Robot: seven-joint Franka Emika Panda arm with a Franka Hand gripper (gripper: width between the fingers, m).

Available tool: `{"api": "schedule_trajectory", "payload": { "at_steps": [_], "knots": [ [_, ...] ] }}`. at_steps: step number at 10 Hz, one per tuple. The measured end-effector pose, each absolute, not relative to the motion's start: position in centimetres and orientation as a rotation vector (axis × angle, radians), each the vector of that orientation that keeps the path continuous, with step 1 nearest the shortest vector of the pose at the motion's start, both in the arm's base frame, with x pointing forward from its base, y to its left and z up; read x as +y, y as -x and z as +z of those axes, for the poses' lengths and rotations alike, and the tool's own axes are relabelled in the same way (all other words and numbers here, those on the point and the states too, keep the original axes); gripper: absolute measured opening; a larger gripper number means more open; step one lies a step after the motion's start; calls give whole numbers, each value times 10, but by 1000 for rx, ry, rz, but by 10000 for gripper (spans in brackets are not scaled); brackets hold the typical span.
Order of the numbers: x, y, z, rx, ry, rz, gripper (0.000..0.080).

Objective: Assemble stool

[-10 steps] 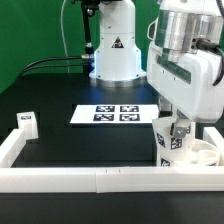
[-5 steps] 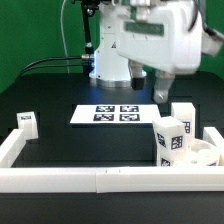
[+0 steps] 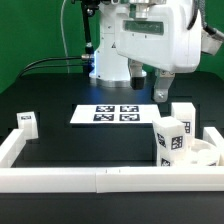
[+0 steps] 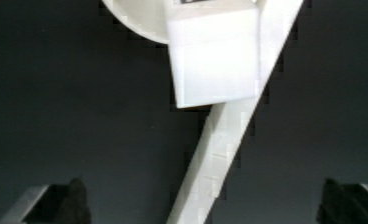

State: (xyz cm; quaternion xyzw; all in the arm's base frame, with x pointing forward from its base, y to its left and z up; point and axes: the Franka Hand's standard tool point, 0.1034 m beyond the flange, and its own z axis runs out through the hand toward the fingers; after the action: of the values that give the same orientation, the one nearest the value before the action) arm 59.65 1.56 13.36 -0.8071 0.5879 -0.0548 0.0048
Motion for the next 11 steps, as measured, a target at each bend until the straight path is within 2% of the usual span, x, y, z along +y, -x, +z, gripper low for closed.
{"api": "schedule_trajectory", "payload": {
  "at_steps": [2,4,9,11],
  "knots": [
    [-2,-587,129,1733,2567,-233,649],
    [-25,-572,132,1509,2675,-235,649],
    [-30,-571,132,1034,2922,-253,649],
    [-52,-557,124,730,3027,-291,649]
  ]
}}
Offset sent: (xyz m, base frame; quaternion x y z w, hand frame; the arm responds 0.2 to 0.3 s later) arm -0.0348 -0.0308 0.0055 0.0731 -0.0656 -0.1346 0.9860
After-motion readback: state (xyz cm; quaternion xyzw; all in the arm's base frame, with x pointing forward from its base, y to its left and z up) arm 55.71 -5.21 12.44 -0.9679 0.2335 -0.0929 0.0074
